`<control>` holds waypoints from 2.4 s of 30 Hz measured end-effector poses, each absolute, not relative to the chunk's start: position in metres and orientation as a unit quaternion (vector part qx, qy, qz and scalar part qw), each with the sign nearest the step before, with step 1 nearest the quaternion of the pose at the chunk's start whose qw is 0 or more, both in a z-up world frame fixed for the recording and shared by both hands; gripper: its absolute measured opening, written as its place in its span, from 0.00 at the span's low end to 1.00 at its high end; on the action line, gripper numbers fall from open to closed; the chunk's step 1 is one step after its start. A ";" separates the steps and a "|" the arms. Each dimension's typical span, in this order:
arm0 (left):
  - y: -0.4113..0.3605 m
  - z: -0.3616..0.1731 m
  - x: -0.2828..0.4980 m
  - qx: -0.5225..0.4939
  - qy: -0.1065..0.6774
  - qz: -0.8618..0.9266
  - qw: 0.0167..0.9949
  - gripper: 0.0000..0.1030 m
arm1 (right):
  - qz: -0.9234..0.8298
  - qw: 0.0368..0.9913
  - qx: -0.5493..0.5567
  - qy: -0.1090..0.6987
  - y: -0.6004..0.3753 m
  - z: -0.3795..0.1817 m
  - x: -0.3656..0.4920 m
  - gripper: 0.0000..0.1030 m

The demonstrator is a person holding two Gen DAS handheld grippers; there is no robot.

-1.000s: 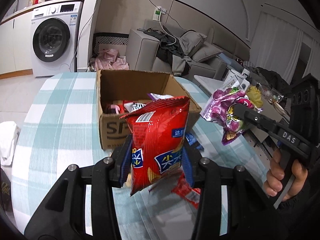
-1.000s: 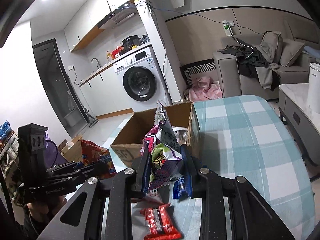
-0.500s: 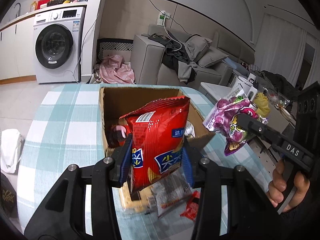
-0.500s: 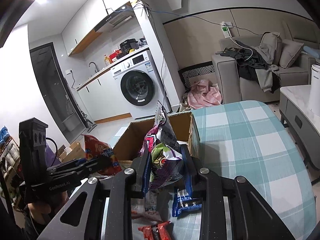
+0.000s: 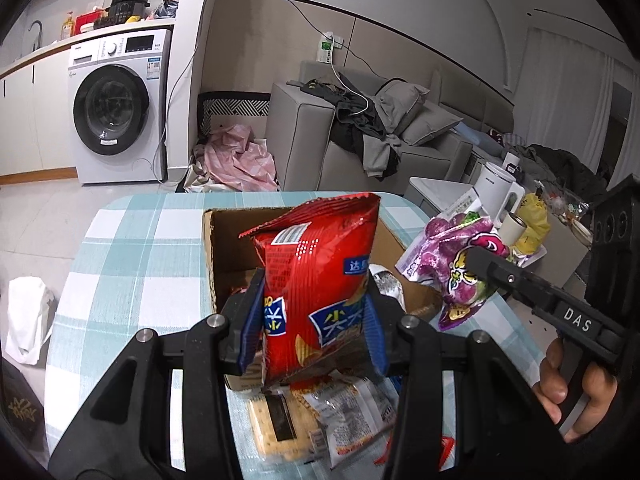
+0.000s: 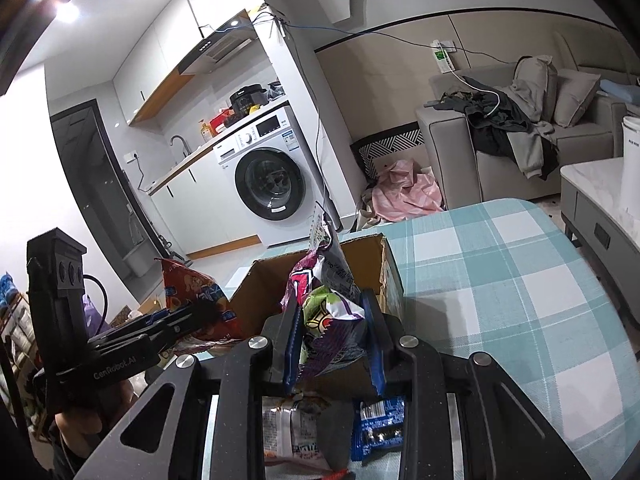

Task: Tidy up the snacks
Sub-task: 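Lower both bags into the box and open both grippers, then withdraw both grippers from the box toward the remaining snacks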

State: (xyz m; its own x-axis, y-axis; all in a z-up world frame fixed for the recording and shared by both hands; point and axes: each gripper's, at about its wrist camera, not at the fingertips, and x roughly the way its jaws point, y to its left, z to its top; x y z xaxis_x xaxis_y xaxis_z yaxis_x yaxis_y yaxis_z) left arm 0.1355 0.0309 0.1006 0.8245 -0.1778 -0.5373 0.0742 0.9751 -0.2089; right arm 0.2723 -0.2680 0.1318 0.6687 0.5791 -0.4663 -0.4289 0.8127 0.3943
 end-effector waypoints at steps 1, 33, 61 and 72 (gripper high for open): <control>0.031 0.101 0.137 -0.089 0.288 -0.064 0.951 0.39 | 0.277 0.905 0.127 0.296 -0.267 0.131 0.274 0.27; 0.040 0.051 0.199 -0.084 0.325 -0.046 0.941 0.39 | 0.267 0.902 0.115 0.319 -0.235 0.107 0.320 0.27; 0.044 0.050 0.192 -0.093 0.330 -0.041 0.939 0.78 | 0.273 0.899 0.082 0.331 -0.240 0.101 0.323 0.77; 0.042 0.074 0.144 -0.084 0.311 -0.027 0.946 0.99 | 0.263 0.901 0.074 0.338 -0.268 0.112 0.294 1.00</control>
